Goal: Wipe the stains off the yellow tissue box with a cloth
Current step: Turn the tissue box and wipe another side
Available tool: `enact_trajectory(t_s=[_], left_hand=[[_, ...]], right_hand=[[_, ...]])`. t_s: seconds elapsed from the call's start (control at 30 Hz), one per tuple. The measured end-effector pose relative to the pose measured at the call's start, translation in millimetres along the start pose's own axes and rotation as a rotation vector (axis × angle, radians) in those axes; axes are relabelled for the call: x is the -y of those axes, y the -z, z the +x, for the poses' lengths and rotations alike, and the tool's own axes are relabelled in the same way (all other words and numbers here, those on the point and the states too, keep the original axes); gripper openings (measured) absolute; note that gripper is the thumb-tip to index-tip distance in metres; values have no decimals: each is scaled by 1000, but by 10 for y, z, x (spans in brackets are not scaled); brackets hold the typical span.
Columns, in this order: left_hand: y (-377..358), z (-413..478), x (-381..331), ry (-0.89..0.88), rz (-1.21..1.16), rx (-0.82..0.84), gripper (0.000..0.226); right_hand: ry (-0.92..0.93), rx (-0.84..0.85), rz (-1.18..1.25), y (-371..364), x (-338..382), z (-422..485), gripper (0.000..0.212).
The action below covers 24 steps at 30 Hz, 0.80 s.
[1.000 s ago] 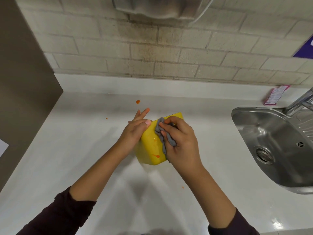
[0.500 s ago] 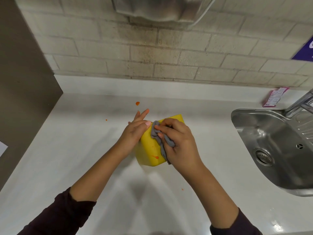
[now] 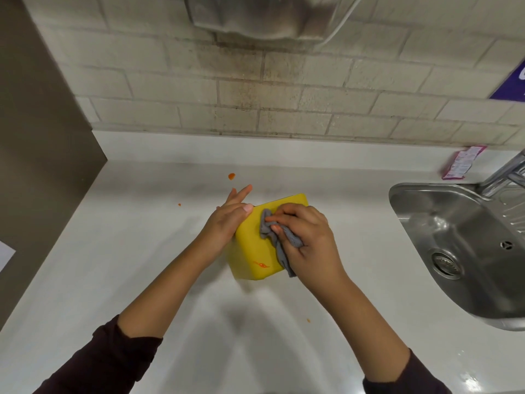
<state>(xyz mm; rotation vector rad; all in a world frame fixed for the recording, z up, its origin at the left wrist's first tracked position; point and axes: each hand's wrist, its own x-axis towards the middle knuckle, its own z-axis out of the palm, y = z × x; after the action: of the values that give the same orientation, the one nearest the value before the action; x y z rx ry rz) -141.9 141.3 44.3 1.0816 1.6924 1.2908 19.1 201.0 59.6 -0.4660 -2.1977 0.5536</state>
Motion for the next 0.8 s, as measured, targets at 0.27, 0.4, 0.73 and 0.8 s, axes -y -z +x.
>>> enact_trajectory(t_s=[0.27, 0.4, 0.73, 0.8], left_hand=[[-3, 9, 76, -41, -73, 6, 31], [-2, 33, 81, -42, -71, 9, 32], [13, 22, -32, 70, -95, -72, 45], [65, -18, -34, 99, -116, -81, 47]], right_hand=[[194, 257, 54, -100, 249, -16, 13], [243, 347, -5, 1, 234, -86, 17], [251, 487, -64, 289, 63, -393, 13], [95, 337, 94, 365, -20, -513, 17]])
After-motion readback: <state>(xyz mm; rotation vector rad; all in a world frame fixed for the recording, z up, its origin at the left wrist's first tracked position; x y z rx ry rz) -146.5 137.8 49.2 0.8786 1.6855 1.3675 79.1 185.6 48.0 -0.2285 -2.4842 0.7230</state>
